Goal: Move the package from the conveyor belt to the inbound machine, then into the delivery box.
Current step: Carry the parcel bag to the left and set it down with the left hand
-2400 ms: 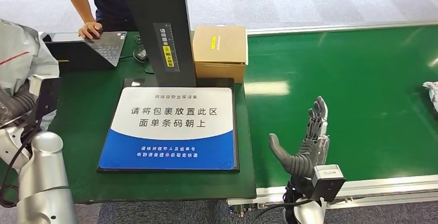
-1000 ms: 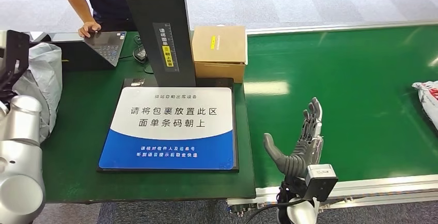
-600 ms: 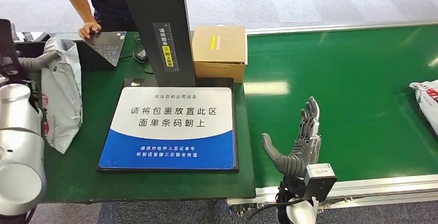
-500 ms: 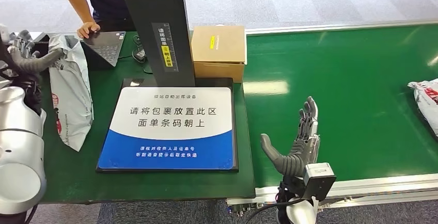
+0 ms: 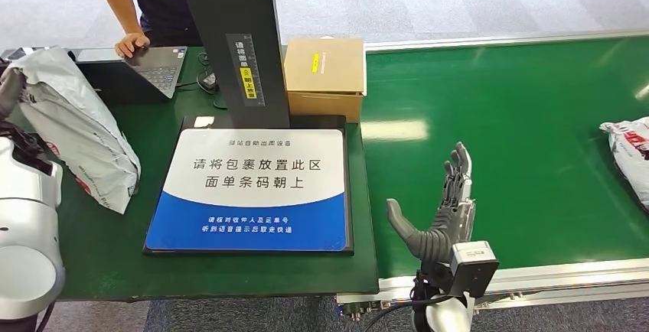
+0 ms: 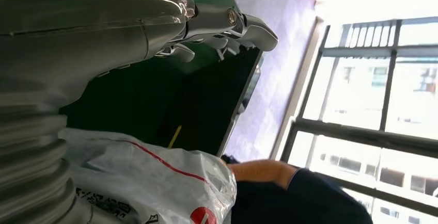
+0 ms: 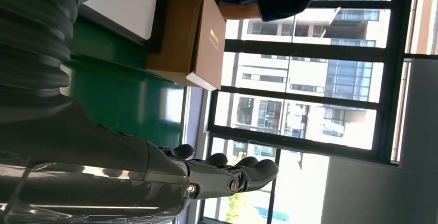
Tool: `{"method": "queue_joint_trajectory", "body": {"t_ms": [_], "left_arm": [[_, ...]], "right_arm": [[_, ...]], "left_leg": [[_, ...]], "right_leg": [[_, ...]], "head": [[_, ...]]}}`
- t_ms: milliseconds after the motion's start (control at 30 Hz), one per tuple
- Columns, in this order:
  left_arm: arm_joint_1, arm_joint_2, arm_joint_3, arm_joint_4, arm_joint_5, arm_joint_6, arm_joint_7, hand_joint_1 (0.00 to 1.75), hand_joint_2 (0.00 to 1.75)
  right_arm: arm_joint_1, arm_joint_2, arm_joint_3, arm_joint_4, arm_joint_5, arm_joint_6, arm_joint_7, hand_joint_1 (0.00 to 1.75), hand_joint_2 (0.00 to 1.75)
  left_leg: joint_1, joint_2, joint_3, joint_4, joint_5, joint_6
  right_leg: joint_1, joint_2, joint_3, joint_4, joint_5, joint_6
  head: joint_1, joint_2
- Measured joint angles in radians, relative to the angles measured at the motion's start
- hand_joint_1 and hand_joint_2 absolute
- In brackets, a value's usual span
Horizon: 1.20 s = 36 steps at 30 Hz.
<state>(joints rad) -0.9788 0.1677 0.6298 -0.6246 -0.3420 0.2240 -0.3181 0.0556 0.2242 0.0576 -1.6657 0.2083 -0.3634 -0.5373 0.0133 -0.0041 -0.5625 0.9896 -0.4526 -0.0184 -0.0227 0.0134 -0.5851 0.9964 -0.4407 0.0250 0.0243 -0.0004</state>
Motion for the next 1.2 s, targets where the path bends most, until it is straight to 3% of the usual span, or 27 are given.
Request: {"method": "queue_joint_trajectory", "body": {"t_ms": [267, 367, 533, 733, 800, 867, 933, 1000, 1067, 1133, 1200], "left_arm": [[0.014, -0.001, -0.011, -0.055, 0.062, 0.329, -0.161, 0.00, 1.75], [0.026, 0.004, -0.005, -0.089, 0.095, 0.412, -0.230, 0.00, 1.75], [0.043, -0.003, 0.058, -0.158, -0.031, 0.450, -0.352, 0.00, 1.75], [0.049, -0.065, 0.187, -0.301, -0.264, 0.452, -0.374, 0.00, 1.75], [0.045, -0.076, 0.216, -0.308, -0.396, 0.452, -0.320, 0.00, 1.75], [0.031, -0.075, 0.227, -0.274, -0.582, 0.438, -0.182, 0.00, 1.75], [0.000, -0.054, 0.189, -0.163, -0.821, 0.367, 0.050, 0.00, 1.75], [-0.030, -0.020, 0.091, -0.038, -1.055, 0.194, 0.344, 0.00, 1.75], [-0.041, 0.004, -0.026, 0.038, -1.181, 0.013, 0.547, 0.00, 1.75], [-0.042, 0.016, -0.121, 0.084, -1.216, -0.056, 0.602, 0.00, 1.75], [-0.039, 0.024, -0.192, 0.104, -1.211, 0.003, 0.604, 0.00, 1.75]], "right_arm": [[0.016, 0.005, -0.003, -0.010, 0.000, -0.001, -0.006, 0.00, 1.75], [0.015, 0.005, -0.003, -0.009, -0.003, -0.001, -0.007, 0.00, 1.75], [0.015, 0.005, 0.002, -0.002, -0.017, -0.010, -0.017, 0.00, 1.75], [0.016, 0.004, 0.019, 0.006, -0.032, -0.031, -0.023, 0.00, 1.75], [0.017, 0.004, 0.021, 0.007, -0.035, -0.044, -0.025, 0.00, 1.75], [0.020, 0.003, 0.022, 0.008, -0.038, -0.061, -0.028, 0.00, 1.75], [0.028, 0.001, 0.023, 0.007, -0.043, -0.078, -0.030, 0.00, 1.75], [0.033, -0.003, 0.023, 0.006, -0.046, -0.088, -0.030, 0.00, 1.75], [0.035, -0.005, 0.023, 0.003, -0.045, -0.088, -0.025, 0.00, 1.75], [0.038, -0.006, 0.022, -0.002, -0.039, -0.083, -0.017, 0.00, 1.75], [0.043, -0.006, 0.022, -0.010, -0.027, -0.075, -0.007, 0.00, 1.75]], "left_leg": [[0.000, 0.000, -0.001, 0.000, 0.000, 0.000], [0.000, 0.000, -0.001, 0.000, 0.000, 0.000], [0.000, 0.000, -0.001, 0.000, 0.000, 0.000], [0.000, 0.000, -0.001, 0.000, 0.000, 0.000], [0.000, 0.000, -0.001, 0.000, 0.000, 0.000], [0.000, 0.000, 0.000, 0.000, 0.000, 0.000], [0.000, -0.001, -0.001, 0.001, 0.001, 0.000], [0.000, -0.002, -0.001, 0.001, 0.002, -0.001], [0.000, 0.000, -0.002, 0.000, 0.002, -0.001], [0.000, 0.004, -0.003, 0.000, 0.003, -0.001], [0.000, 0.006, -0.004, 0.000, 0.002, -0.001]], "right_leg": [[0.000, 0.000, -0.001, 0.000, 0.000, 0.000], [0.000, 0.000, -0.001, 0.000, 0.000, 0.000], [0.000, 0.000, -0.001, 0.000, 0.000, 0.000], [0.000, 0.000, -0.001, 0.000, 0.000, 0.000], [0.000, 0.000, -0.001, -0.001, 0.000, 0.000], [0.000, 0.000, -0.002, -0.001, 0.000, 0.000], [0.000, -0.001, -0.001, 0.000, 0.000, 0.000], [0.000, -0.002, -0.001, 0.000, 0.001, -0.001], [0.000, -0.001, -0.002, 0.001, 0.003, -0.002], [0.000, 0.003, -0.004, 0.001, 0.004, -0.003], [0.000, 0.004, -0.006, 0.001, 0.004, -0.003]], "head": [[0.000, 0.000], [0.000, 0.000], [0.000, 0.000], [0.000, 0.000], [0.000, 0.000], [0.000, 0.000], [0.000, 0.000], [0.000, 0.000], [0.000, 0.000], [0.000, 0.000], [0.000, 0.000]]}}
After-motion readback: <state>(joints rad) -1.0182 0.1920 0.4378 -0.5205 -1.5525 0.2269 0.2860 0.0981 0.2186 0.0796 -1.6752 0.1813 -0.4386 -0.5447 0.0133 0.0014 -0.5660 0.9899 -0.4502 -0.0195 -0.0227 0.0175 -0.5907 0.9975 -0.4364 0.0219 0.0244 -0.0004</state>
